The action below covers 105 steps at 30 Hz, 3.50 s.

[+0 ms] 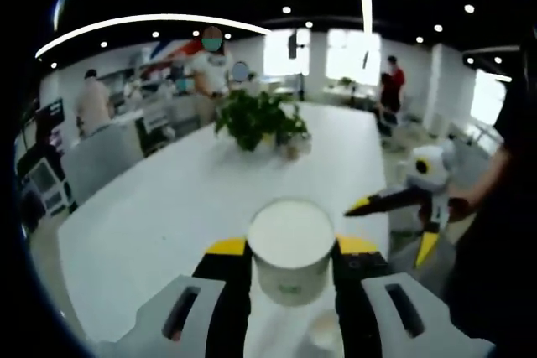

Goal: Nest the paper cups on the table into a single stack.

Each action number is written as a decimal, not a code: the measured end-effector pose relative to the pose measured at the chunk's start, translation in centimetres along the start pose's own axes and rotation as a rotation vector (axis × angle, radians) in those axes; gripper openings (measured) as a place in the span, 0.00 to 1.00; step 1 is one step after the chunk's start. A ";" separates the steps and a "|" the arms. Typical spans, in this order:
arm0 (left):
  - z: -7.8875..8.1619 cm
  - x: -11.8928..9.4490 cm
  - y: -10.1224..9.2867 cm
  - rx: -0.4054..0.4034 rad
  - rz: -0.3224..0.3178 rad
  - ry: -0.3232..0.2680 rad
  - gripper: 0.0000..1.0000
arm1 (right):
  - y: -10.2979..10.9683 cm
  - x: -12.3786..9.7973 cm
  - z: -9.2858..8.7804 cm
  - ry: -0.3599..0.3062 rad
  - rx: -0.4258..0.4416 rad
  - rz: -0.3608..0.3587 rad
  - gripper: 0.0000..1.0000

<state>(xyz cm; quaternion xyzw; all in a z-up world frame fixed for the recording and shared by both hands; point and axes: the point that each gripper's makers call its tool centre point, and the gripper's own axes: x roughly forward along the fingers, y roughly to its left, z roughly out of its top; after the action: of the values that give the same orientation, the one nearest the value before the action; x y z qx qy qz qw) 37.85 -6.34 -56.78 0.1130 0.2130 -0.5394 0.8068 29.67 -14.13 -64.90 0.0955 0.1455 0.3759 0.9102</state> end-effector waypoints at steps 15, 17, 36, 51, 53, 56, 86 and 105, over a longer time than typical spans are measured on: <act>-2.3 -0.3 -1.6 -0.039 -0.004 0.028 0.37 | 1.4 0.4 -0.5 -0.007 0.031 0.047 0.88; -2.4 -0.2 -1.7 -0.042 -0.006 0.028 0.37 | 1.4 0.5 -0.5 -0.009 0.035 0.054 0.88; -2.4 0.8 -2.7 -0.052 -0.035 0.041 0.37 | 4.1 2.5 0.9 -0.080 0.172 0.198 0.75; -2.5 0.4 -3.6 -0.065 -0.049 0.032 0.37 | 7.0 4.1 1.9 -0.113 0.250 0.333 0.59; -2.5 0.2 -3.7 -0.066 -0.048 0.026 0.37 | 7.2 4.1 2.0 -0.116 0.259 0.337 0.59; -2.6 -0.1 -3.6 -0.077 -0.045 0.022 0.37 | 7.3 4.1 2.1 -0.124 0.266 0.347 0.59; -2.6 -2.0 -5.3 -0.102 -0.084 -0.066 0.37 | 5.5 1.9 5.2 -0.310 0.519 0.452 0.29; -3.8 -2.0 -6.7 -0.053 -0.120 -0.034 0.36 | 5.1 1.1 6.3 -0.352 0.578 0.524 0.06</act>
<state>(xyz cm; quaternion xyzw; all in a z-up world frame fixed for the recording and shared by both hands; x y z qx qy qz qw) 30.17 -5.80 -58.84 0.0696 0.2200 -0.5829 0.7791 29.23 -10.19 -57.72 0.4432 0.0581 0.5161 0.7307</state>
